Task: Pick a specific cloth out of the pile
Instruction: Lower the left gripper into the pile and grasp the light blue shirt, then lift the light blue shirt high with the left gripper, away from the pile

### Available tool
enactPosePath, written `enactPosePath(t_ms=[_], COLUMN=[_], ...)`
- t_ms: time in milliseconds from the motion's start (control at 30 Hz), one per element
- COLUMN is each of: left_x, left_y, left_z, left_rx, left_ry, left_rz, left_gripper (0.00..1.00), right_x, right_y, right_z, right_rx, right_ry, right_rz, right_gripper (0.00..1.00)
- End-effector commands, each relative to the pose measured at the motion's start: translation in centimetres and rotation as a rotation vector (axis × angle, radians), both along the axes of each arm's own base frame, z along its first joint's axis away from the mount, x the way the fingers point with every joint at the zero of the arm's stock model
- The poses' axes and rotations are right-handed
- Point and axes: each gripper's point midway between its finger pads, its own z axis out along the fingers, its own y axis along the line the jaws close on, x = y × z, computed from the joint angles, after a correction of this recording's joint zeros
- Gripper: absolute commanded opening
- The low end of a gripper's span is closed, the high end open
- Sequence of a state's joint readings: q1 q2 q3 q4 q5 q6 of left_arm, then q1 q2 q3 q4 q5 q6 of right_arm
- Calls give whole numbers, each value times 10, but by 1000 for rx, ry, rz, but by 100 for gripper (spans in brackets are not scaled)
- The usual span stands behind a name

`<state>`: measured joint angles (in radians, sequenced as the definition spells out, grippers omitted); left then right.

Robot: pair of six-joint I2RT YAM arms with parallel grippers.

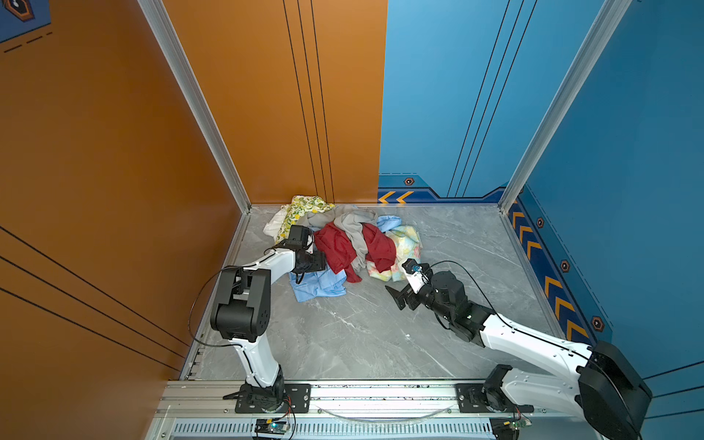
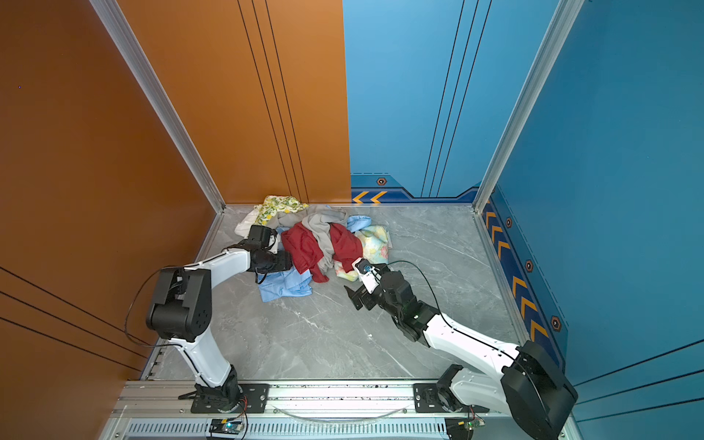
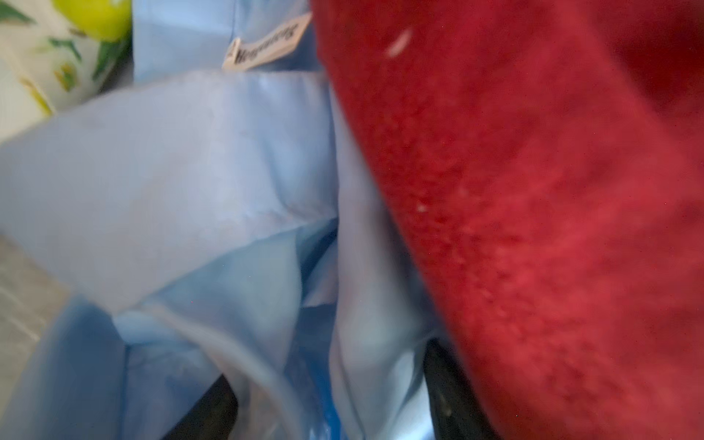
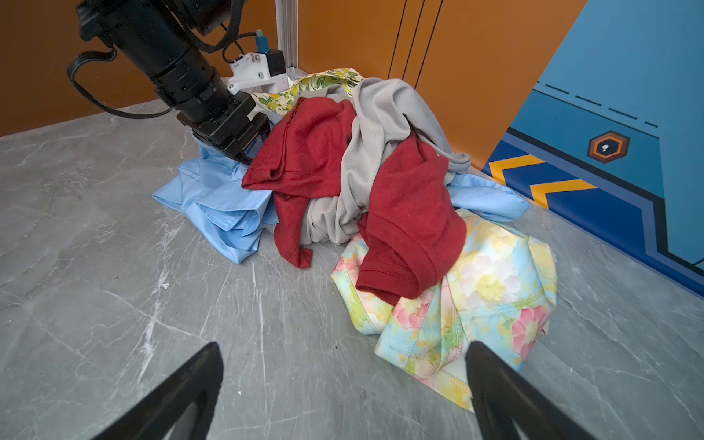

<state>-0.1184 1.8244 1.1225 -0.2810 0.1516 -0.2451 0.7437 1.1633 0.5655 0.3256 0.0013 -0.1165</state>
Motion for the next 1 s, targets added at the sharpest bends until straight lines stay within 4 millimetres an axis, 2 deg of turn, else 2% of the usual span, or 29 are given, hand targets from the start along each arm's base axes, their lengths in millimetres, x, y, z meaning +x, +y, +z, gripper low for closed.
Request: enactPosePath(t_ms=[0,167,333,500,633,867,967], left_x=[-8,2,13,15,15,25,34], left_y=[-6,-13,-20,-16,-8,14,16], left_z=[-13,0,37,69,102,183,223], left_rx=[-51,-84,-140,-191,-221,-284,-311], left_ry=[67,27,-51,-95,-144,-296,-378], left_rz=[-3,-13,-28,-1,18,103,115], left_gripper=[45,26,1,0,0,0,0], right_x=[4,4,9,26,34,45,50], right_y=[3,-1,-9,-26,-27,-20,-21], right_z=[12,16,28,39,44,55,62], right_rx=[4,4,24,37,64,105,122], right_ry=[-35,-50,-79,-102,-89,-80,-94], right_rz=[-4,-21,-81,-226,-274,-298,-323], right_gripper=[100,100,100,100,100,100,100])
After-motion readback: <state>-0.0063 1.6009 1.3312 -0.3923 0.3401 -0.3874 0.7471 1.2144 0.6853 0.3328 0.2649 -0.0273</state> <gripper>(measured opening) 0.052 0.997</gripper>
